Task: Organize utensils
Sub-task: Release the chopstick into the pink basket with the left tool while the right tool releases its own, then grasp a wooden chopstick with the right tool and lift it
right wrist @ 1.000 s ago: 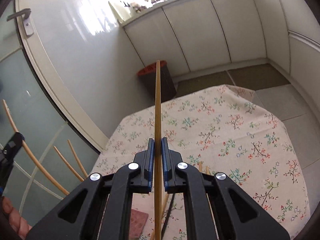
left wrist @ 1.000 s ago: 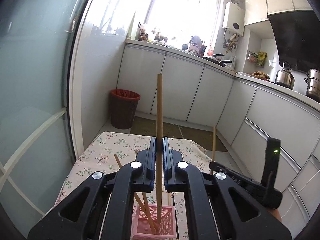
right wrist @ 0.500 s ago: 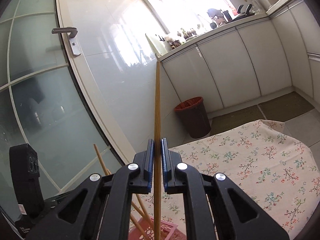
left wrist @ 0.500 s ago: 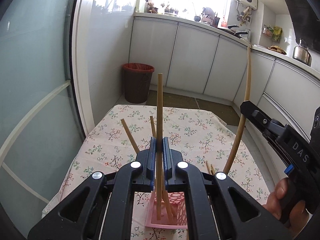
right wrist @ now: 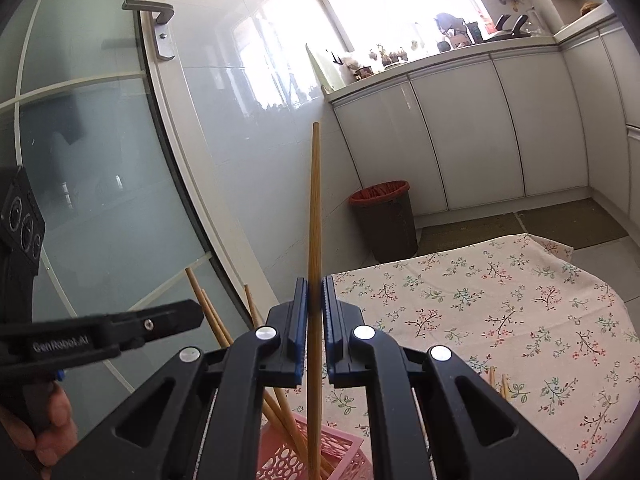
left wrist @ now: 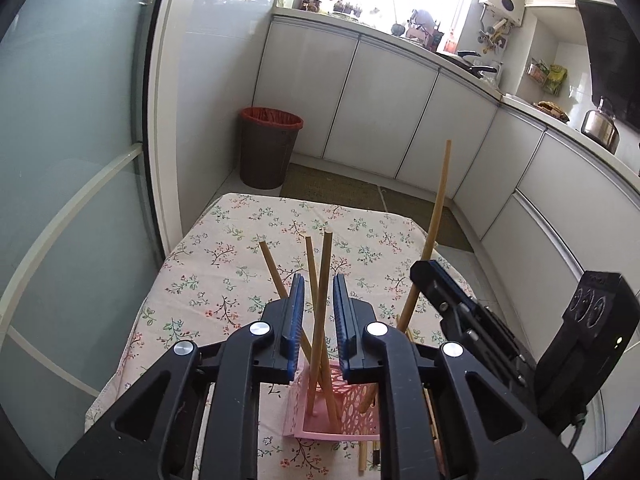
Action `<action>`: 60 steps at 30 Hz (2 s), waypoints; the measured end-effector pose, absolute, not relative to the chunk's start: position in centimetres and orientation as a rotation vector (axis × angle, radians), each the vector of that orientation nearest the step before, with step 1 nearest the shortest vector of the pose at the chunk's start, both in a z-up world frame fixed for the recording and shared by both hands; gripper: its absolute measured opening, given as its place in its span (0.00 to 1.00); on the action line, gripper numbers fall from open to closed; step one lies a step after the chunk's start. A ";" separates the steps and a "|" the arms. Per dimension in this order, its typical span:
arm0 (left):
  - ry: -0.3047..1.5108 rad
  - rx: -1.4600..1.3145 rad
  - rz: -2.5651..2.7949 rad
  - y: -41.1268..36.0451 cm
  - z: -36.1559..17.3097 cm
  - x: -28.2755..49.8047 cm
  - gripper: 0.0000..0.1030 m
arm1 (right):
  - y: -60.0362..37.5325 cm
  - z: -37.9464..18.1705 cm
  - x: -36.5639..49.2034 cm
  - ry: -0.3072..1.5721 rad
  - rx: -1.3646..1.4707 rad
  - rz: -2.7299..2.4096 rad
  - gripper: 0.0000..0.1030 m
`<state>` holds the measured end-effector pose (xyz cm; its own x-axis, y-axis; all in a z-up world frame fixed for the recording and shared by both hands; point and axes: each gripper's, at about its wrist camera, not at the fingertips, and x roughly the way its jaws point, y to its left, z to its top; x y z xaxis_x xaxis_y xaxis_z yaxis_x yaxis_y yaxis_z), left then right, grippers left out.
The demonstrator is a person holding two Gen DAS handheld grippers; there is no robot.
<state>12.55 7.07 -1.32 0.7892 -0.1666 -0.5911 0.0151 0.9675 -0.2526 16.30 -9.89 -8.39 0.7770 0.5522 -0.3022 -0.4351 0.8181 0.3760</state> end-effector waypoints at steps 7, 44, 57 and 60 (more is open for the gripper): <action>0.673 -0.317 -0.091 8.6 -0.7 12.6 0.18 | -8.6 -9.6 16.7 0.594 0.213 0.631 0.11; 0.863 -0.204 -0.184 0.6 -4.5 13.1 0.59 | -12.6 -20.8 19.0 1.271 0.327 0.510 0.22; 0.864 -0.228 -0.190 1.2 -4.4 13.3 0.59 | -12.2 -21.9 19.5 1.290 0.165 0.388 0.08; 0.860 -0.230 -0.204 0.8 -4.2 13.2 0.59 | -15.2 -22.0 19.1 1.309 0.237 0.359 0.08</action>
<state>13.23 0.84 -4.22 0.6360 -0.2687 -0.7234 0.0845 0.9560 -0.2808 19.10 -15.17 -21.95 0.2155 0.3880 -0.8961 -0.1237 0.9211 0.3691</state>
